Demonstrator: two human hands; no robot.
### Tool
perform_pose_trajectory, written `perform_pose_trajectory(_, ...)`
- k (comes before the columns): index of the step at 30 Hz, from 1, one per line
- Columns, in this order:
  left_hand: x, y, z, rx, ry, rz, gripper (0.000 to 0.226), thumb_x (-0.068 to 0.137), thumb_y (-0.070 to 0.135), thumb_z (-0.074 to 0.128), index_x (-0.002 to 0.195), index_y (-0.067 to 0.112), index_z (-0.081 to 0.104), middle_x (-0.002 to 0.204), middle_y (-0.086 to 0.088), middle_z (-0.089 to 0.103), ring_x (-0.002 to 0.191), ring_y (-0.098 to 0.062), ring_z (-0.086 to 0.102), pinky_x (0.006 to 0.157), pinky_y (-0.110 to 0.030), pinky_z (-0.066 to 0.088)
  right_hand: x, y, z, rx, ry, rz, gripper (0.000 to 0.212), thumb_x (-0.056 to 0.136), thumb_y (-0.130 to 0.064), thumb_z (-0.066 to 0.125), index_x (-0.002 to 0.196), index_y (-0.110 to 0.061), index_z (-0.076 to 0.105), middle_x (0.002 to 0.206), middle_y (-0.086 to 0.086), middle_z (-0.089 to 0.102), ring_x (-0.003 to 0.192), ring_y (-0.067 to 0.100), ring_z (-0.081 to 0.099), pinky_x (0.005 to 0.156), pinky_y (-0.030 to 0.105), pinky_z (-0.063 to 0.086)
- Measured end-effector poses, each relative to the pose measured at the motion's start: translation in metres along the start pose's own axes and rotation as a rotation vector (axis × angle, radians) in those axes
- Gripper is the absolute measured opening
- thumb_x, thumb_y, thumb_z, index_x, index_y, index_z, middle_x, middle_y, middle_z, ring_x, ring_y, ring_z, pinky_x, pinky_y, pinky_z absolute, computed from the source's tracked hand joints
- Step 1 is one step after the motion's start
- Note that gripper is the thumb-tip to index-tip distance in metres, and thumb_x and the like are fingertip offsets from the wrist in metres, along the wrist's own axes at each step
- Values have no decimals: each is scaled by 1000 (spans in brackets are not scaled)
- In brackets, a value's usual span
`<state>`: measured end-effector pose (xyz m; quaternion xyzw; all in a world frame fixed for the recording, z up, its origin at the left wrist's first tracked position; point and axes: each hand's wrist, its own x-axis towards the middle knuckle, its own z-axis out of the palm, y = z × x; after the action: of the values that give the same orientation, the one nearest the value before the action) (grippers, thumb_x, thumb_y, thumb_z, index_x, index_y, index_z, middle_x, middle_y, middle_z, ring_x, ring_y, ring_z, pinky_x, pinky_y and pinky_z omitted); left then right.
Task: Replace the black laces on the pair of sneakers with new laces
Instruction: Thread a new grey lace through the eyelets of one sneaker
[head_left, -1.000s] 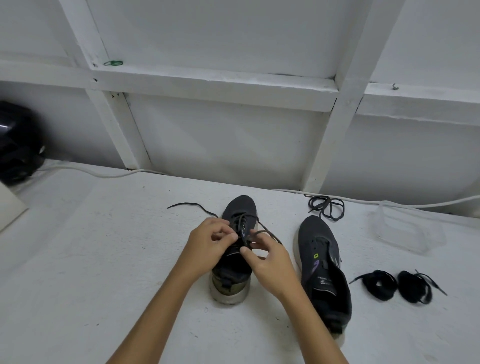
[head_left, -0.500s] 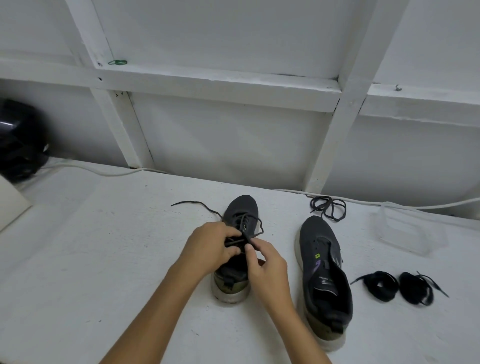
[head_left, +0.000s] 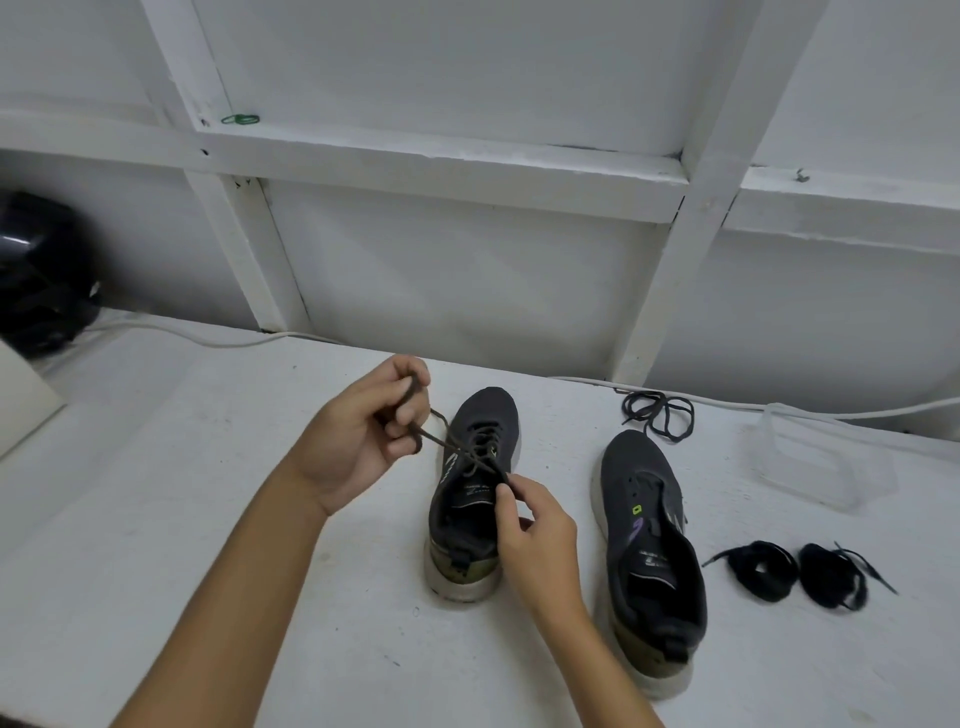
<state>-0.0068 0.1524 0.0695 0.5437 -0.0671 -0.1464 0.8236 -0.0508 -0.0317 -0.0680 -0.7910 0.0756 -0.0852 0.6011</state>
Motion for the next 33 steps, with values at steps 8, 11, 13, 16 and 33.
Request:
perform_pose_trajectory(8, 17, -20, 1, -566, 158, 2, 12, 83, 13, 44, 82, 15, 56, 57, 6, 32, 51, -8, 30, 39, -14, 31, 5, -7, -2, -60, -34, -9, 21, 99, -21, 60, 115, -24, 73, 105, -18, 69, 99, -2, 63, 76, 9, 49)
perform_pose_trajectory(11, 28, -31, -5, -371, 369, 3, 14, 93, 10, 45, 88, 13, 58, 68, 0, 48, 53, -11, 39, 46, -18, 39, 5, -8, -4, -52, -27, 39, 24, 98, -23, 60, 119, -25, 71, 109, -19, 69, 103, -4, 62, 81, 10, 51)
perform_pose_trajectory(13, 35, -44, -21, 232, 509, -54, 14, 98, 13, 52, 105, 17, 64, 96, -2, 62, 70, -15, 58, 62, -25, 51, 7, -13, -7, -45, -57, 40, 24, 96, -22, 61, 116, -33, 69, 111, -21, 67, 104, -7, 60, 87, 16, 51)
perform_pose_trajectory(16, 32, -75, -45, 1055, 526, -185, 40, 96, 26, 59, 136, 25, 55, 136, 3, 50, 116, -21, 59, 98, -32, 45, 15, -26, -9, -67, -143, 49, 25, 93, -28, 64, 107, -49, 61, 109, -20, 63, 101, -4, 60, 86, 17, 48)
perform_pose_trajectory(33, 38, -104, -27, 1071, 289, -76, 29, 99, 22, 55, 119, 38, 70, 103, 15, 65, 91, -4, 59, 68, -1, 37, 62, -50, -12, -221, -344, 136, 9, 94, -30, 66, 91, -28, 75, 83, -12, 69, 78, 3, 63, 70, 18, 48)
